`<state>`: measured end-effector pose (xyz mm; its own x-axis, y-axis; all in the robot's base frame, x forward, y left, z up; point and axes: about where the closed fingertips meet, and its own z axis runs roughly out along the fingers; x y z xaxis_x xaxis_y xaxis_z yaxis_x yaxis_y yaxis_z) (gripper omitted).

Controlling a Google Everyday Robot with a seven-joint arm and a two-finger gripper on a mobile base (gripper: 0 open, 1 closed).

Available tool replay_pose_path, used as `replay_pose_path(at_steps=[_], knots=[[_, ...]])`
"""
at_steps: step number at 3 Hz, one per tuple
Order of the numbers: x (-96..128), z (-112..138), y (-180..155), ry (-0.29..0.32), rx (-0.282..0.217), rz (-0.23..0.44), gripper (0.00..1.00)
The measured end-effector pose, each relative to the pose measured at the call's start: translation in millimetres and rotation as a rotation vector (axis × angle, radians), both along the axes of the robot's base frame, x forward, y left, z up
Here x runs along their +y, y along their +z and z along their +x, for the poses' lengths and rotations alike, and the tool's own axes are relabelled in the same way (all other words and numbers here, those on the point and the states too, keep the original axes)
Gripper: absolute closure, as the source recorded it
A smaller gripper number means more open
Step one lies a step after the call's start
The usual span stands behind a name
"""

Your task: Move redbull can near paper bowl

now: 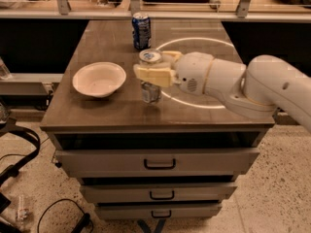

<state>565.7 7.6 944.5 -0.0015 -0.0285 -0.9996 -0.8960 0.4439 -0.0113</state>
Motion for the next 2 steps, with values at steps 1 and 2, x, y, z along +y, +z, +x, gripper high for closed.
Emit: replay_pose_path(at_steps=[1,2], knots=[[25.9,-7.8,-11.7,0.074,-0.046,0.012,1.00],[30.9,-9.3,-12.9,0.086,-0.056,0.013,0.87]])
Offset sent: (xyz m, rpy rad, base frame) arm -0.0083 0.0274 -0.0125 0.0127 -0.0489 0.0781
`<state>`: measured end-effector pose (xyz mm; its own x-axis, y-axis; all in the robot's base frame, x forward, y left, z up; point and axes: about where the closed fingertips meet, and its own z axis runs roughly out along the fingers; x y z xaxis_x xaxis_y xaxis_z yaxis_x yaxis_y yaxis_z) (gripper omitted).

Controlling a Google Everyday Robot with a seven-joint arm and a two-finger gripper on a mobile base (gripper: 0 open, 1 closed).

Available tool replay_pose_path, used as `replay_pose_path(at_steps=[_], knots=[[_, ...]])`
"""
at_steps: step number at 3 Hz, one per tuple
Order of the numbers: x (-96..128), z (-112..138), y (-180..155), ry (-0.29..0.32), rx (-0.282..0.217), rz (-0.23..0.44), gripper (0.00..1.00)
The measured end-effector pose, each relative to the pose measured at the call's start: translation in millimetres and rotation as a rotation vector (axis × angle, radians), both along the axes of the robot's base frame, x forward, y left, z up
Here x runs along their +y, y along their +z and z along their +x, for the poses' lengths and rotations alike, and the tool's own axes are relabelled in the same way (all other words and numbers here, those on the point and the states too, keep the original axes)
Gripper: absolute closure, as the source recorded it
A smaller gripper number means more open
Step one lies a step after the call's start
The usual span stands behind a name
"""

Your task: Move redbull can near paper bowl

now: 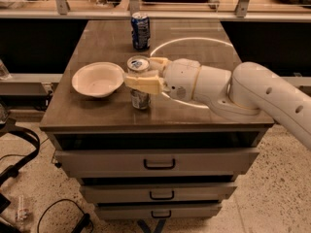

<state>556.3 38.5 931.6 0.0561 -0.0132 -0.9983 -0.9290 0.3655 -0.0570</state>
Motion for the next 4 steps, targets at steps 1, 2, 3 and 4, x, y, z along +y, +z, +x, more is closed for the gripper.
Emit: replay_pose_path(at_steps=[1,2,3,4], knots=[[2.7,-0.8,0.7,0.005,-0.001,0.000,0.63],[5.9,-2.0,1.8,0.010,-0.003,-0.001,0.32],[7.8,-2.7,2.4,0.014,-0.004,-0.001,0.09],[9.7,-3.4,3.0,0.017,-0.005,-0.001,0.00]])
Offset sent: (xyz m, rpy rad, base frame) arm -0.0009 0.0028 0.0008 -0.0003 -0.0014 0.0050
